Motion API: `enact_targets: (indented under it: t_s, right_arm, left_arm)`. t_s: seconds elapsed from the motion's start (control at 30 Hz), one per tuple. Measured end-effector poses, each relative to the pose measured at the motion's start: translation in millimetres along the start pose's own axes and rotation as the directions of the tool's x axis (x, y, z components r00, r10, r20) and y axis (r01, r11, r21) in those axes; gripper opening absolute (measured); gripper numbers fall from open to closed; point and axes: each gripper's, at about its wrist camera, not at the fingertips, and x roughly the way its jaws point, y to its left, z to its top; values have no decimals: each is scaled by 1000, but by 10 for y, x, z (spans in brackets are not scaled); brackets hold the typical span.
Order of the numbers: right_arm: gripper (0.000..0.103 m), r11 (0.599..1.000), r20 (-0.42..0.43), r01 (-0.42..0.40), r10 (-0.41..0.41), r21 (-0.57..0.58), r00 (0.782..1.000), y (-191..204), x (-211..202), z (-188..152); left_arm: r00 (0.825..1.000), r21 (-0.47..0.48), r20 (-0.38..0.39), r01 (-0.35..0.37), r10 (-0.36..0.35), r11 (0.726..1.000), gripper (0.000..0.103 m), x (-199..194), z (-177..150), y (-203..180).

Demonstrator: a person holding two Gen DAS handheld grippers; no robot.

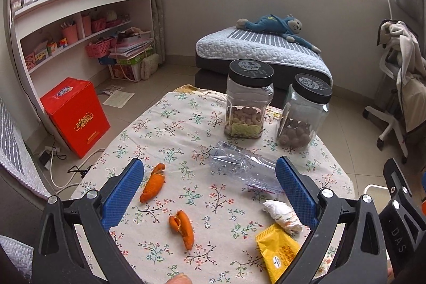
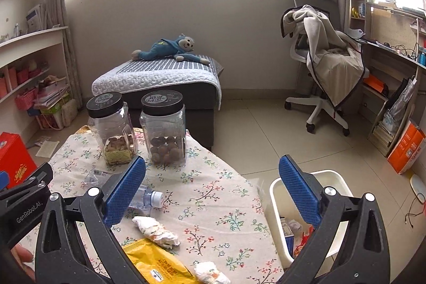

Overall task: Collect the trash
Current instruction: 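Move both tools back over the table toward the orange peels, then grasp an orange peel with the left tool while the right tool grasps another peel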

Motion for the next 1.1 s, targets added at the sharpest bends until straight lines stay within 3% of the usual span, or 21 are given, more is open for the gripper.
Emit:
enact_targets:
  t_s: [0.1,0.2,0.3,0.4,0.47,0.53,0.6,0.77,0.8,0.83,0.87,0.9,0.97,1.03,1.1]
  right_arm:
    - [96,999,-25,-40,39,-31,999,208,59,-49]
    - [96,990,-80,-124,118,-63,990,391,152,-106]
    - [96,970,-162,-209,188,-121,969,585,273,-192]
    - [96,938,-239,-285,236,-196,942,800,373,-323]
    - [96,904,-310,-365,288,-224,906,947,439,-431]
    - [96,854,-395,-454,337,-252,854,1119,488,-565]
    - [96,803,-466,-525,363,-283,807,1298,509,-716]
    - [96,689,-576,-665,430,-287,695,1623,504,-989]
    - [96,676,-587,-678,434,-290,683,1684,510,-1030]
    - [96,666,-596,-684,431,-296,678,1742,520,-1067]
    - [96,660,-604,-687,424,-304,675,1795,536,-1099]
    - [96,661,-608,-685,418,-306,675,1838,555,-1130]
    - [91,664,-620,-693,425,-281,659,1910,613,-1171]
    - [83,673,-644,-697,422,-248,638,1997,684,-1208]
    - [69,675,-660,-695,408,-248,631,2104,735,-1258]
  left_arm:
    - [998,-8,-49,-43,42,999,96,228,-1,240]
    - [986,-22,-159,-59,55,998,96,563,-11,518]
    - [953,-42,-303,-27,13,999,96,961,-50,771]
    - [921,-30,-390,-32,18,999,96,1268,-118,948]
    - [909,-19,-416,-29,19,999,94,1414,-156,1017]
    - [893,2,-449,-4,4,1000,89,1549,-207,1029]
    - [876,37,-483,15,5,999,78,1698,-262,1027]
    - [831,95,-555,23,33,995,64,1935,-426,1061]
    - [825,95,-564,24,34,995,59,1971,-457,1081]
    - [823,80,-567,39,14,996,56,1985,-475,1105]
    - [827,70,-562,55,-6,996,49,1976,-473,1119]
    - [830,77,-557,66,-12,995,33,1962,-470,1113]
    - [835,96,-551,75,-10,993,24,1926,-462,1100]
    - [838,100,-545,70,-4,993,20,1881,-444,1109]
    - [849,93,-529,63,-4,994,20,1817,-387,1146]
